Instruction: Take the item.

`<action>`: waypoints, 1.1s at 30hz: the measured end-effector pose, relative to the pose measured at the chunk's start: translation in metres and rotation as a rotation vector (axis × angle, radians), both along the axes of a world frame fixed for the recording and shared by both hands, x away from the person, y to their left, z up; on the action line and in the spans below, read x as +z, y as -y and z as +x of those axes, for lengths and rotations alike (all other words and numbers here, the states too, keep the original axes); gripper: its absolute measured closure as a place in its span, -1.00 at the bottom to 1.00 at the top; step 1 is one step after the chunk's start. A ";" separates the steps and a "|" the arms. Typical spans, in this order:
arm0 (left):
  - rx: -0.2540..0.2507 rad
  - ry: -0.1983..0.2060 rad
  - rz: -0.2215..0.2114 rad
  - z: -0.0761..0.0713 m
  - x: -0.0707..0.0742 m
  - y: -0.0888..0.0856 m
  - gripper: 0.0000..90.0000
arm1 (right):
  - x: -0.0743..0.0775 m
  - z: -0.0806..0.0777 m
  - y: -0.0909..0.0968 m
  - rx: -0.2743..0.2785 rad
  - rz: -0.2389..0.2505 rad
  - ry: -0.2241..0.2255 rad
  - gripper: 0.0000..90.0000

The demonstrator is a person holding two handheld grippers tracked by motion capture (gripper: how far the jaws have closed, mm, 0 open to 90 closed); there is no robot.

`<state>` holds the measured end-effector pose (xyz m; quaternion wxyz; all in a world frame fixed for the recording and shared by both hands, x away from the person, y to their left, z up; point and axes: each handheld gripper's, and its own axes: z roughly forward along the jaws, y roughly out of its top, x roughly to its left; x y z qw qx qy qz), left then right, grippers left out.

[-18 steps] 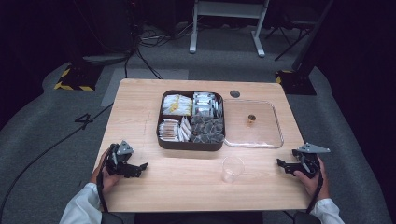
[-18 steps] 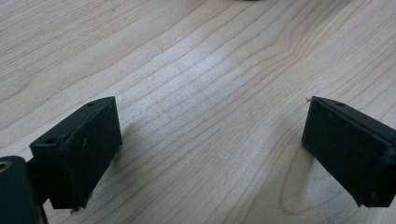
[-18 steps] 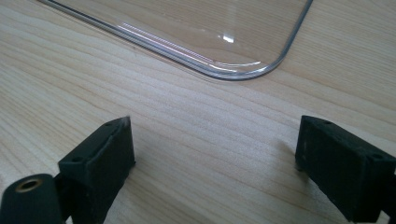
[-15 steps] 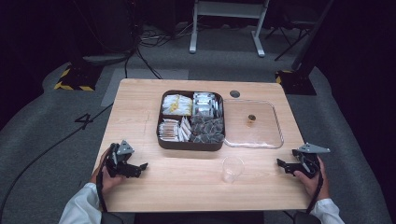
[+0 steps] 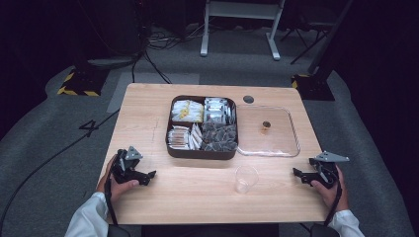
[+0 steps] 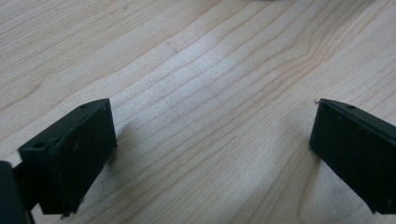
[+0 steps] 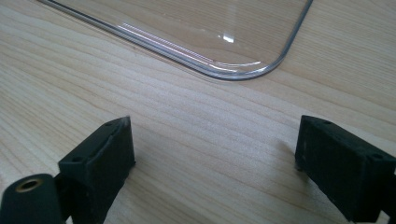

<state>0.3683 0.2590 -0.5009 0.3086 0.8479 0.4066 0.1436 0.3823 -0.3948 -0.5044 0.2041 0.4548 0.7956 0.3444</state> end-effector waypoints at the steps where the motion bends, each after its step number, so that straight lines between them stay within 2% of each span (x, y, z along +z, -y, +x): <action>1: 0.000 0.001 -0.009 0.001 0.002 -0.002 -0.78 | 0.000 0.000 0.000 0.000 0.000 0.000 -0.74; 2: -0.002 0.011 -0.033 0.001 0.004 -0.004 -0.55 | 0.000 0.000 0.000 0.000 0.000 0.000 -0.74; 3: -0.015 0.021 -0.043 0.002 0.006 -0.006 -0.45 | 0.000 0.000 0.000 0.000 0.000 0.000 -0.74; 5: -0.045 0.028 -0.047 0.003 0.014 -0.009 -0.67 | 0.000 0.000 0.000 0.000 0.000 0.000 -0.74; 7: -0.071 0.057 -0.053 0.005 0.023 -0.011 -0.48 | 0.000 0.000 0.000 0.000 0.000 0.000 -0.74; 9: -0.074 0.063 -0.056 0.008 0.031 -0.010 -0.54 | 0.000 0.000 0.000 0.000 0.000 0.000 -0.74; 13: -0.110 0.098 -0.045 0.017 0.046 -0.005 -0.42 | 0.000 0.000 0.000 0.000 0.000 0.000 -0.74; 17: -0.145 0.117 -0.063 0.027 0.057 0.003 -0.32 | 0.000 0.000 0.000 0.000 0.000 0.000 -0.74; 20: -0.169 0.137 -0.048 0.036 0.065 0.011 -0.27 | 0.000 0.000 0.000 0.000 0.000 0.000 -0.74; 23: -0.185 0.154 -0.066 0.045 0.072 0.018 -0.22 | 0.000 0.000 0.000 0.000 0.000 0.000 -0.74; 25: -0.199 0.154 -0.078 0.052 0.077 0.021 -0.18 | 0.000 0.000 0.000 0.000 0.000 0.000 -0.74; 26: -0.198 0.166 -0.067 0.056 0.079 0.023 -0.18 | 0.000 0.000 0.000 0.000 0.000 0.000 -0.74; 33: -0.229 0.177 -0.057 0.078 0.092 0.038 -0.09 | 0.000 0.000 0.000 0.001 0.000 0.001 -0.73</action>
